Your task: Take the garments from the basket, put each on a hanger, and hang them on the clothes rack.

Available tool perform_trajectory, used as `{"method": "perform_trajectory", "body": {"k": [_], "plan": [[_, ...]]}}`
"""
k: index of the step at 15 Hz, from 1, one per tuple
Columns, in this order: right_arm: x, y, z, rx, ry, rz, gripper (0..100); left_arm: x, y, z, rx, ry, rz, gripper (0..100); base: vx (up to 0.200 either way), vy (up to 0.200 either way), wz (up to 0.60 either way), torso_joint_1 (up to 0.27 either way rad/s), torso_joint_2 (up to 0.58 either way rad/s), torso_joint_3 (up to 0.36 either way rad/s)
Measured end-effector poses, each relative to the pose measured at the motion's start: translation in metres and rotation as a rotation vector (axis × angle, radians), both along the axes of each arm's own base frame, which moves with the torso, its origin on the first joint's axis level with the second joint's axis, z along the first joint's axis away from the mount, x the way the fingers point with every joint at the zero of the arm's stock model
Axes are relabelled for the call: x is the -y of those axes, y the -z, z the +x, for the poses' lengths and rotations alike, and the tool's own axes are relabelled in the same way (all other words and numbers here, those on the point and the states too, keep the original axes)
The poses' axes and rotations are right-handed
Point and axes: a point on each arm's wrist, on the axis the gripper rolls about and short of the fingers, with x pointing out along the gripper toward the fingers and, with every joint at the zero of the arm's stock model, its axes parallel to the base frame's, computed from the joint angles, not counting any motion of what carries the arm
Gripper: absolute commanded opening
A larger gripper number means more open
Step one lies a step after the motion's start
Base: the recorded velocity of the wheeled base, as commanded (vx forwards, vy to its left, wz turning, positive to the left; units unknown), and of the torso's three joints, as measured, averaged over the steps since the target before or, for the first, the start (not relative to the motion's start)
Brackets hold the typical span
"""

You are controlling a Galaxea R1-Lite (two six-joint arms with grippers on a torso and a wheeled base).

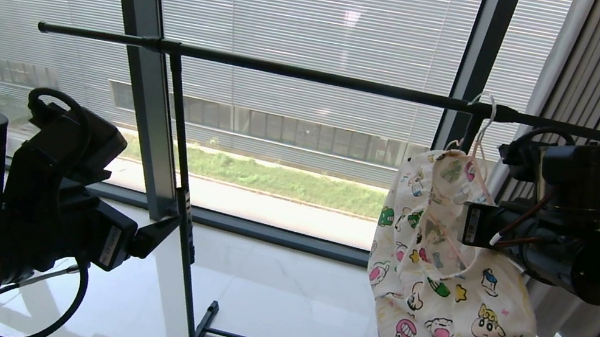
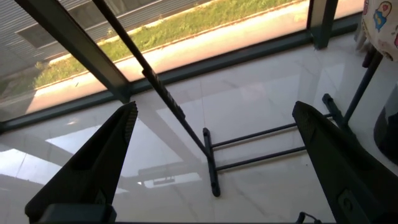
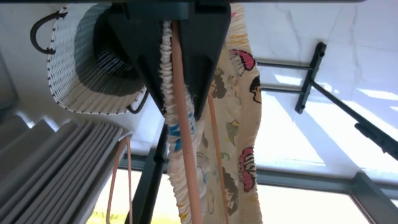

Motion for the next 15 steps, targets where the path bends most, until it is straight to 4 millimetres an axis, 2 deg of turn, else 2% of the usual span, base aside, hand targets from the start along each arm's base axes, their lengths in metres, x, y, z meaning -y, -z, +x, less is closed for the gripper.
{"method": "perform_trajectory", "body": {"k": [10, 15], "plan": [[-0.0005, -0.0009, -0.0006, 0.006, -0.009, -0.018, 0, 0.0006, -0.0006, -0.0024, 0.004, 0.009, -0.002, 100, 0.2, 0.0, 0.0, 0.003, 0.0, 0.002], [-0.0006, -0.0013, -0.0002, 0.008, -0.01, -0.02, 0, 0.0004, 0.0014, -0.0069, 0.001, 0.021, -0.002, 100, 0.0, 0.0, 0.0, 0.0, 0.0, 0.0]]}}
